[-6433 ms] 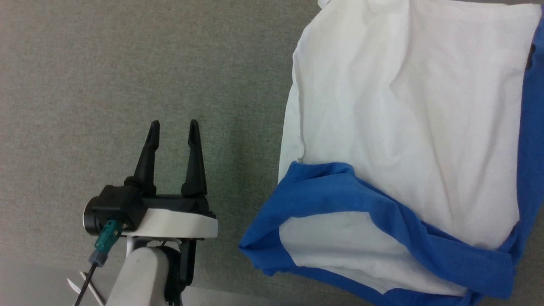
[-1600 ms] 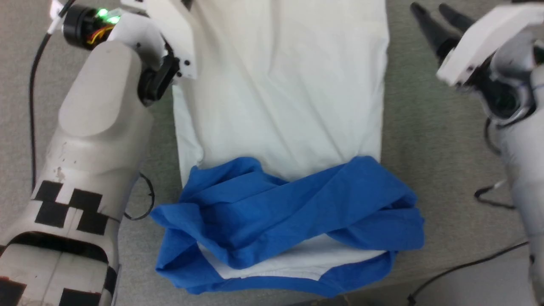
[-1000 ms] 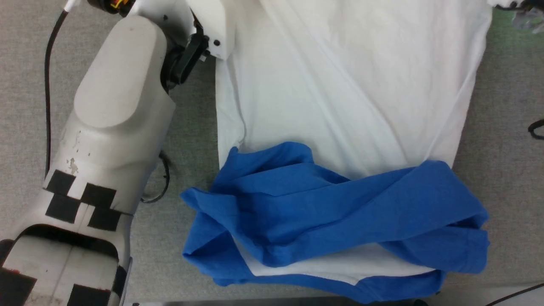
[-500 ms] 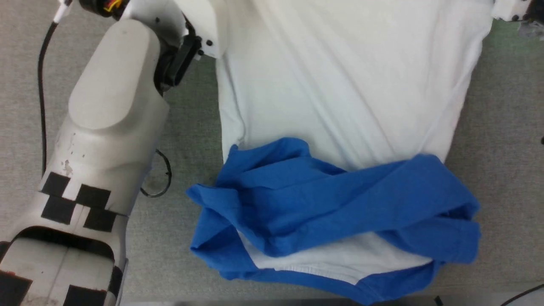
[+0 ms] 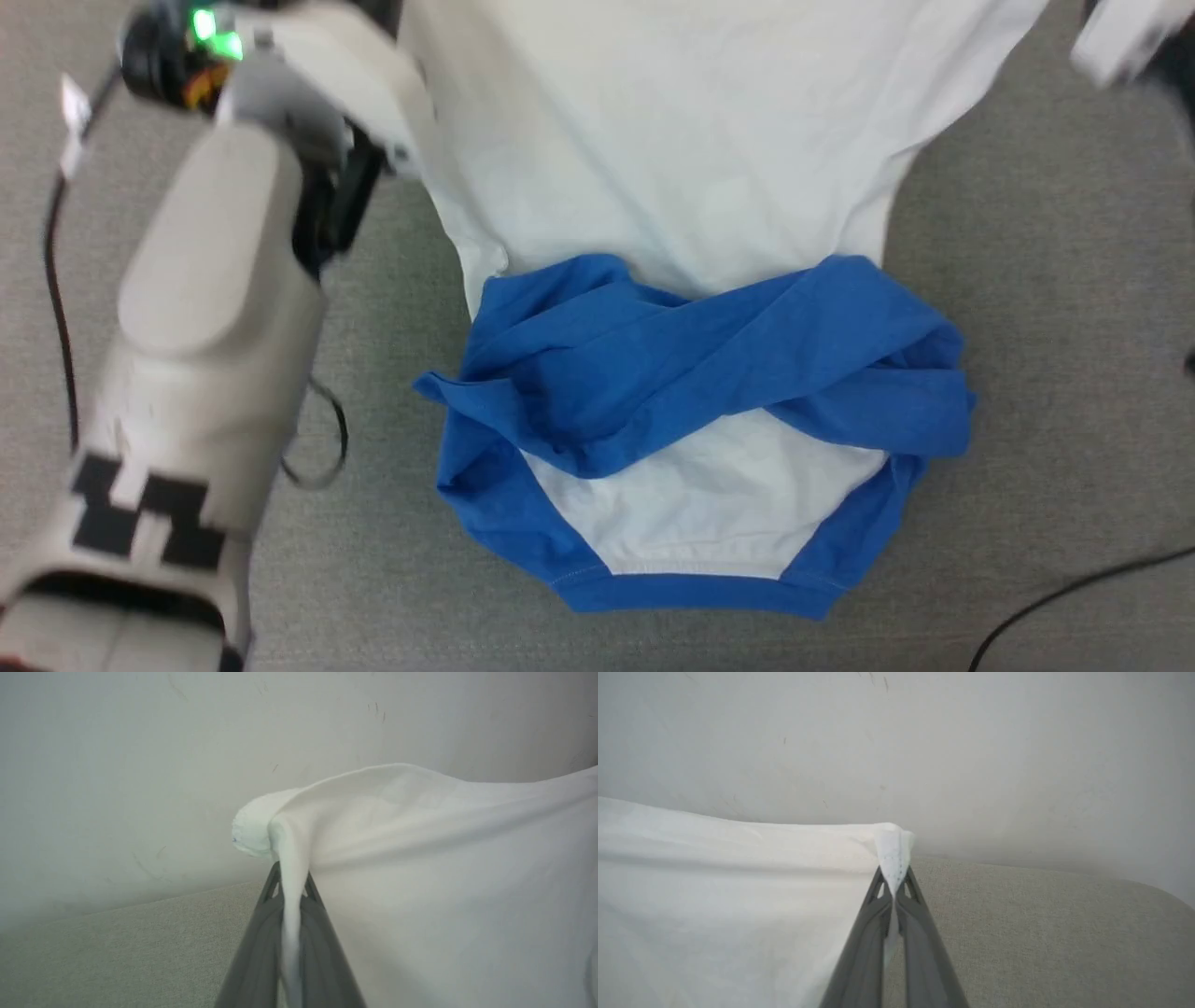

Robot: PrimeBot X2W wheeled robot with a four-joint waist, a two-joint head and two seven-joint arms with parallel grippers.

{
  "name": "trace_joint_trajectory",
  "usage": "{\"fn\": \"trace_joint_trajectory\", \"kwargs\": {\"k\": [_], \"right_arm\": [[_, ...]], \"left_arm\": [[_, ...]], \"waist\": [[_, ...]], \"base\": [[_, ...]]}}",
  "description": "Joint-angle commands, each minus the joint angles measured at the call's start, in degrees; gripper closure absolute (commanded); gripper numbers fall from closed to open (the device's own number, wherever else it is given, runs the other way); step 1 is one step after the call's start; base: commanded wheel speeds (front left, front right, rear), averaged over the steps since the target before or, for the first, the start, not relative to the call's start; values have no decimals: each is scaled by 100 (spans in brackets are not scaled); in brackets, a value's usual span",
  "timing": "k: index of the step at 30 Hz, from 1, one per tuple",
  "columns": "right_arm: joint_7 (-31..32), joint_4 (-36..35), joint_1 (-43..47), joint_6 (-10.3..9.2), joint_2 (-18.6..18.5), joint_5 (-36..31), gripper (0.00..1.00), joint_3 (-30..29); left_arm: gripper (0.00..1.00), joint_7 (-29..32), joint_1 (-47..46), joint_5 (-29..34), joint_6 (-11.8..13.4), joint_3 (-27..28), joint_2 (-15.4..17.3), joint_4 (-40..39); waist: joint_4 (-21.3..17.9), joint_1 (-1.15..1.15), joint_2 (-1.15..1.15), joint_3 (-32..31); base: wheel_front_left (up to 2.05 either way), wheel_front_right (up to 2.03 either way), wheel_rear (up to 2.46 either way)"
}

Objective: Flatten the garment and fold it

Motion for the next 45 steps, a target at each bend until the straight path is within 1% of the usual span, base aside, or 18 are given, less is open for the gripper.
{"fn": "trace_joint_trajectory", "kwargs": {"k": [1, 6, 9, 14, 17, 20, 22, 26, 27, 28, 29, 30, 31, 34, 38, 39, 42, 45], "right_arm": [[-53, -89, 349, -12, -99, 27, 100, 85], [-187, -951, 1861, -12, -303, 299, 100, 409], [-203, -1464, 2691, -12, -403, 411, 100, 462], [-222, -2317, 3841, -12, -566, 318, 100, 260], [-58, -2834, 4530, -12, -593, 149, 100, 51], [154, -3239, 5249, -12, -449, -49, 100, -235], [290, -3406, 5714, -12, -256, -226, 100, -459], [460, -3566, 6437, -12, 227, -709, 100, -918], [474, -3604, 6567, -12, 359, -836, 100, -1025], [504, -3634, 6682, -12, 485, -968, 99, -1106], [542, -3652, 6783, -12, 597, -1120, 77, -1177], [587, -3651, 6879, -12, 704, -1273, 53, -1252], [610, -3686, 6958, -12, 815, -1375, 0, -1281], [604, -3813, 7165, -12, 1056, -1575, 0, -1407], [410, -4235, 7493, -12, 1201, -1783, 0, -1579], [410, -4235, 7493, -12, 1201, -1783, 0, -1579], [214, -4739, 7722, -12, 1368, -1873, 0, -1815], [152, -5176, 7877, -12, 1658, -1923, 0, -2278]], "left_arm": [[100, -57, 317, -78, 91, 56, 52, -92], [100, -43, 1837, -322, 463, 167, 135, -956], [100, 41, 2781, -376, 683, 147, 249, -1579], [100, 317, 4050, -423, 945, 79, 545, -2527], [100, 468, 4664, -410, 1123, 55, 725, -3034], [100, 647, 5199, -472, 1246, -27, 780, -3351], [100, 781, 5508, -536, 1291, -130, 761, -3382], [100, 866, 5778, -701, 1234, -311, 592, -3190], [98, 840, 5794, -738, 1212, -334, 536, -3104], [62, 849, 5814, -752, 1198, -369, 508, -2979], [0, 896, 5837, -777, 1169, -421, 484, -2840], [0, 905, 5849, -815, 1132, -453, 443, -2723], [0, 867, 5853, -854, 1109, -456, 394, -2623], [0, 674, 5876, -894, 1110, -414, 311, -2400], [0, 164, 5986, -885, 1196, -228, 272, -2384], [0, 164, 5986, -885, 1196, -228, 272, -2384], [0, -283, 6073, -820, 1318, -36, 302, -2530], [0, -709, 6098, -727, 1547, 219, 332, -2703]], "waist": [[-25, 1, 0, -475], [-48, 1, 0, -949], [-90, 1, 0, -1195], [-179, 1, 0, -1511], [-224, 1, 0, -1664], [-257, 1, 0, -1748], [-270, 1, 0, -1785], [-261, 1, 0, -1781], [-267, 1, 0, -1780], [-284, 1, 0, -1780], [-306, 1, 0, -1784], [-317, 1, 0, -1792], [-329, 1, 0, -1794], [-362, 1, 0, -1848], [-352, 1, 0, -1973], [-352, 1, 0, -1973], [-347, 1, 0, -2071], [-307, 1, 0, -2130]], "base": [[0, 0, 0], [0, 0, 0], [0, 0, 0], [0, 0, 0], [0, 0, 0], [0, 0, 0], [0, 0, 0], [0, 0, 0], [0, 0, 0], [0, 0, 0], [0, 0, 0], [0, 0, 0], [0, 0, 0], [0, 0, 0], [0, 0, 0], [0, 0, 0], [0, 0, 0], [0, 0, 0]]}}
